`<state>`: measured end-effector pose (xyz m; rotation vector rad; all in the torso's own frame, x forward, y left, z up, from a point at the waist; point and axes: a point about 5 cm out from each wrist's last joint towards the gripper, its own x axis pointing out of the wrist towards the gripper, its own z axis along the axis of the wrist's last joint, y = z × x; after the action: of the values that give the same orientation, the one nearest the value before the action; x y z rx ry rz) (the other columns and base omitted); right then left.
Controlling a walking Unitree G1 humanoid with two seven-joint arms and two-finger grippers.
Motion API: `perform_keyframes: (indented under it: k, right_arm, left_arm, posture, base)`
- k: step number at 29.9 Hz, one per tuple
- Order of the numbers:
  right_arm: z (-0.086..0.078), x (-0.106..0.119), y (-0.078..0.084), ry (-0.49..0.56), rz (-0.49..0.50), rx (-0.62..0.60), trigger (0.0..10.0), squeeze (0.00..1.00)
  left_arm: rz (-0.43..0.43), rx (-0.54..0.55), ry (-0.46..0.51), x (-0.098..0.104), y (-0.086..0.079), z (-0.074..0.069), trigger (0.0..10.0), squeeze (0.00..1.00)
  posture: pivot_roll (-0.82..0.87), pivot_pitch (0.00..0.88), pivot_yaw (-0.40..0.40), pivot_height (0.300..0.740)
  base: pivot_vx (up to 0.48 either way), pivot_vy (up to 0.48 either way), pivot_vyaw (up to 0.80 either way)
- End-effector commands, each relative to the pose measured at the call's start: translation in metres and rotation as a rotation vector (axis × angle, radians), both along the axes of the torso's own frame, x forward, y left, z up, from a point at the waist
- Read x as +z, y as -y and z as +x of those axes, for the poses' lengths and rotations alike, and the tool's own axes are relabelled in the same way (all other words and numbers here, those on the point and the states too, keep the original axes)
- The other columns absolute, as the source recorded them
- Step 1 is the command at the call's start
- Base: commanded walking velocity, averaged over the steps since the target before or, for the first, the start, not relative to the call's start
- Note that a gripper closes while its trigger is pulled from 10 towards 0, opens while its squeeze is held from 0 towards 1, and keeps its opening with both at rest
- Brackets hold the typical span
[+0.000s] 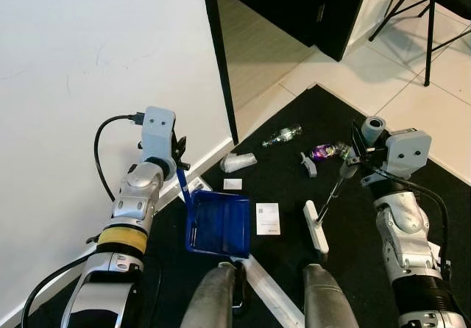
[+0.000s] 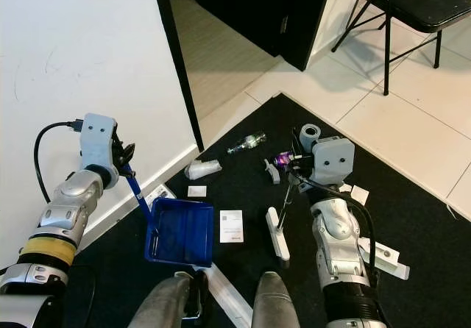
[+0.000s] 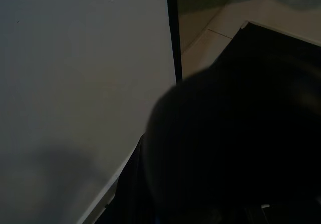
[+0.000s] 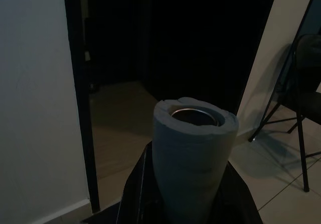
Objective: Sweep floor
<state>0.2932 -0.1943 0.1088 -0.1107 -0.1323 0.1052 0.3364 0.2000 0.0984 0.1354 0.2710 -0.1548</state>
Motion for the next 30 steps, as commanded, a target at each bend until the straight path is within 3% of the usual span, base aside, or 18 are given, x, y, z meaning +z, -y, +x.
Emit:
perform_keyframes:
  k: [1, 11, 30]
  right_arm:
    - [-0.002, 0.001, -0.001, 0.019, -0.026, 0.011, 10.0, 0.0]
    - [0.0, 0.001, -0.005, 0.021, -0.03, 0.025, 10.0, 0.0]
    - [0.0, 0.0, -0.006, 0.016, -0.029, 0.031, 10.0, 0.0]
  left_arm:
    - [-0.038, 0.026, -0.016, -0.003, -0.003, -0.001, 10.0, 0.0]
    - [-0.075, 0.046, -0.001, -0.002, -0.005, -0.003, 10.0, 0.0]
    - [-0.066, 0.003, 0.073, 0.008, -0.005, -0.004, 10.0, 0.0]
  posture:
    - [-0.08, 0.214, 0.064, 0.74]
    - [-0.08, 0.217, 0.058, 0.74]
    - [-0.08, 0.217, 0.055, 0.74]
  base:
    - [0.0, 0.0, 0.0]
    - [0.0, 0.0, 0.0]
    - [0.0, 0.0, 0.0]
